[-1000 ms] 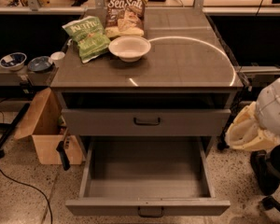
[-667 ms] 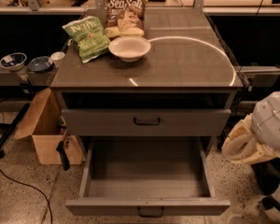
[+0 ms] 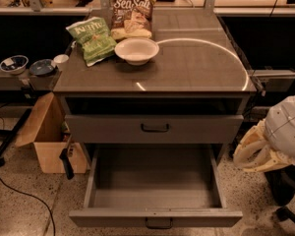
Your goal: Close middle drawer
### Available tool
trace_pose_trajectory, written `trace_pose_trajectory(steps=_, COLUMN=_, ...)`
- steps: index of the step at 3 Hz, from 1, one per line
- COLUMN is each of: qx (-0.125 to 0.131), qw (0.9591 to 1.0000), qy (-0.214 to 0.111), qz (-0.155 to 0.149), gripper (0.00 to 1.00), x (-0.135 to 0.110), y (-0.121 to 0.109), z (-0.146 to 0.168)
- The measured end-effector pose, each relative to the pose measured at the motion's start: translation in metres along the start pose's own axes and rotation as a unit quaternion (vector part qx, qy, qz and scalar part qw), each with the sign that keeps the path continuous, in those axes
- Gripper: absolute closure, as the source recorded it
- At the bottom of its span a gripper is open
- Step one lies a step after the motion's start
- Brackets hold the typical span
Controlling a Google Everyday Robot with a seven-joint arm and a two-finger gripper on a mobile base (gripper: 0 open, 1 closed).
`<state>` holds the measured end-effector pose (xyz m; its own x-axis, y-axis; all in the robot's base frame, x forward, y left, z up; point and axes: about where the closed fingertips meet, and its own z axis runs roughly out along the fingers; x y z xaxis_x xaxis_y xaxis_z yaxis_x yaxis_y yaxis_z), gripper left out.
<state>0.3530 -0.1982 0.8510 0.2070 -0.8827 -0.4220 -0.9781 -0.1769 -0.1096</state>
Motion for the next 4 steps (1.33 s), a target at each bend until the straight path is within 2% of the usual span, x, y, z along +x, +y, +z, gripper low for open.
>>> trace_pose_trajectory(steps=1, qx=0.004, qw=0.9999, qy=-0.011, qz=-0.004, gripper=1.00, x=-0.004, y=-0.003, z=-0.001)
trace_pose_trajectory(steps=3, qx=-0.017, qw=0.9986, qy=-0.023, qz=0.044, gripper=1.00, x=0.017, y=0.025, z=0.062)
trace_pose_trajectory(steps=4, qx=-0.025, qw=0.9973, qy=-0.005, qz=0.069, gripper=1.00, x=0.027, y=0.040, z=0.092)
